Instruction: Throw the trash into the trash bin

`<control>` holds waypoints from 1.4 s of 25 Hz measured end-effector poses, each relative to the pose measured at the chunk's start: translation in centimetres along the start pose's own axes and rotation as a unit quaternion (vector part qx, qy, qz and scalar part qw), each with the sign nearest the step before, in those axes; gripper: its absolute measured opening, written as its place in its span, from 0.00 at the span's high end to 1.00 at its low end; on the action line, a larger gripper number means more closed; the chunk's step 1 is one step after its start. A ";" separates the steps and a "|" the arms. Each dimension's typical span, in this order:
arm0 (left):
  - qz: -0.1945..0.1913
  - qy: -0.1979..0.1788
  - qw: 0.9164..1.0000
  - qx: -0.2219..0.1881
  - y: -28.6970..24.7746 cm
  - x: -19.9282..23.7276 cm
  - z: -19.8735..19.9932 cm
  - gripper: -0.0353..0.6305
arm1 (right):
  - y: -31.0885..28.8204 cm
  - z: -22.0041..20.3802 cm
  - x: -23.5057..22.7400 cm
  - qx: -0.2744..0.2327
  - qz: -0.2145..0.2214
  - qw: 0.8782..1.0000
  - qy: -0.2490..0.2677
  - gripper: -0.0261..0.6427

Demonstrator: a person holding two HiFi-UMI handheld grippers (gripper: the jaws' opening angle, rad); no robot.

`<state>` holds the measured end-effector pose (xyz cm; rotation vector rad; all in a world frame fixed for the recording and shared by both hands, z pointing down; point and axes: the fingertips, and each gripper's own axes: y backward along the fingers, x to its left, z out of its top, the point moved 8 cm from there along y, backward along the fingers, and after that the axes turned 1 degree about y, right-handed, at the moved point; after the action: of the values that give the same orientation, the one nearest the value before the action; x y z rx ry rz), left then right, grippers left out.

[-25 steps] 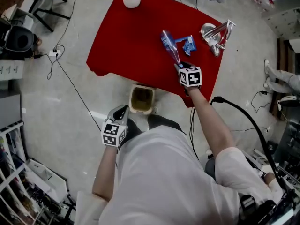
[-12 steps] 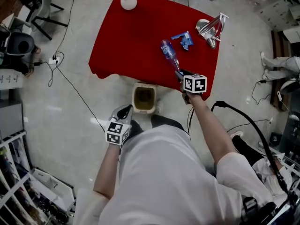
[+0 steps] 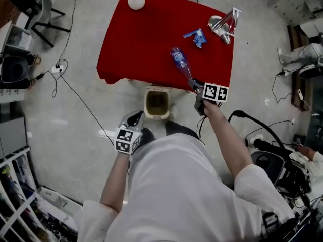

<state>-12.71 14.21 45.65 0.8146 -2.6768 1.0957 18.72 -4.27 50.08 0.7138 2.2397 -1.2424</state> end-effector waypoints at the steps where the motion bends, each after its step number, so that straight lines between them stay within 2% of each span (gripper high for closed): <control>1: -0.002 -0.002 1.000 0.001 0.0 0.1 0.0 0.94 | 0.1 -0.3 0.1 -0.004 0.007 1.000 -0.016 0.73; 4: -0.009 -0.007 1.000 0.003 0.3 0.3 0.0 0.94 | 0.6 -1.0 0.2 -0.021 0.028 0.997 -0.073 0.73; 7: -0.017 -0.013 1.000 0.006 0.9 0.3 -0.1 0.94 | 0.9 -1.7 0.6 -0.046 0.058 0.988 -0.134 0.73; 9: -0.020 -0.015 1.000 0.009 1.0 0.3 -0.4 0.94 | 1.0 -1.9 0.7 -0.057 0.075 0.984 -0.151 0.73; 20: -0.026 -0.020 0.999 0.016 -0.1 1.3 -0.6 0.94 | 1.2 -3.5 1.2 -0.048 0.107 0.982 -0.148 0.73; 27: -0.022 -0.014 0.999 0.021 0.6 2.2 -2.1 0.94 | 2.3 -8.6 2.7 -0.001 0.106 0.983 -0.153 0.73; 30: -0.019 -0.008 1.000 0.022 1.1 2.6 -2.7 0.94 | 2.4 -10.4 3.7 0.017 0.128 0.982 -0.135 0.73; 35: -0.015 0.003 0.999 0.028 1.6 3.4 -4.0 0.94 | 2.3 -13.7 4.8 0.046 0.153 0.977 -0.138 0.73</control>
<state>-16.75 16.42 48.64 0.8552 -2.6309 1.1692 14.45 9.60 52.12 0.8293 1.7816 -1.2123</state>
